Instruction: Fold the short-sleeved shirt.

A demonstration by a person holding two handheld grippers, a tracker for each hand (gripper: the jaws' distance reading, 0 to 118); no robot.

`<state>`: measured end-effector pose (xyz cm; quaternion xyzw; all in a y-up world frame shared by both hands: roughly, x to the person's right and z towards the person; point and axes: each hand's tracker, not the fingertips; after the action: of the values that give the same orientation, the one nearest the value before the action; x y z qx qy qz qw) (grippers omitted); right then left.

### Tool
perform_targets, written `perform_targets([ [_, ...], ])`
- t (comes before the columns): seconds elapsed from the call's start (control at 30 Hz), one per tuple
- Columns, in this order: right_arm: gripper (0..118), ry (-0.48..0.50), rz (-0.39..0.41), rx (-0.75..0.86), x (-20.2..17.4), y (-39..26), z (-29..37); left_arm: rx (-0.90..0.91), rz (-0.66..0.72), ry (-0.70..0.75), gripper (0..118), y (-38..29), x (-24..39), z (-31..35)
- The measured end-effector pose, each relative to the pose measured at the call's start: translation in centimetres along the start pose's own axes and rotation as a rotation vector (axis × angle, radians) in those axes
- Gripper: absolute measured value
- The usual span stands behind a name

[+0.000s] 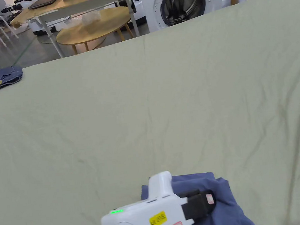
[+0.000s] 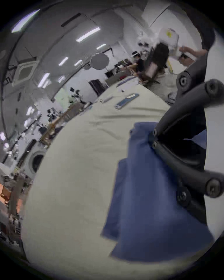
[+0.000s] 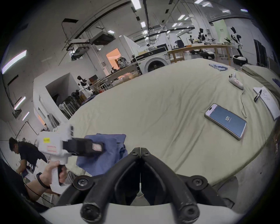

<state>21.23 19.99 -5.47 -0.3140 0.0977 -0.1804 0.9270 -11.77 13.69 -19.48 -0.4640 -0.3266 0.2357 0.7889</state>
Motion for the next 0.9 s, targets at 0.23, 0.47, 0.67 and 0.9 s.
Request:
perform_targets([
  [0.23,0,0.123,0.07,-0.109,-3.8,-0.7,-2.9,-0.014,0.026,0.075,12,0.3,1.0,-0.9],
  [0.47,0,0.206,0.105,-0.297,-7.5,-1.1,-12.0,0.175,-0.086,0.112,65,1.2,-0.2,10.1],
  [0.67,0,0.083,0.095,-0.392,-6.8,-1.4,-15.7,0.165,0.069,0.139,65,0.2,-6.6,13.2],
  [0.9,0,0.085,0.104,-0.402,-6.7,-1.1,-15.5,0.048,0.206,-0.052,65,0.1,-10.8,7.3],
])
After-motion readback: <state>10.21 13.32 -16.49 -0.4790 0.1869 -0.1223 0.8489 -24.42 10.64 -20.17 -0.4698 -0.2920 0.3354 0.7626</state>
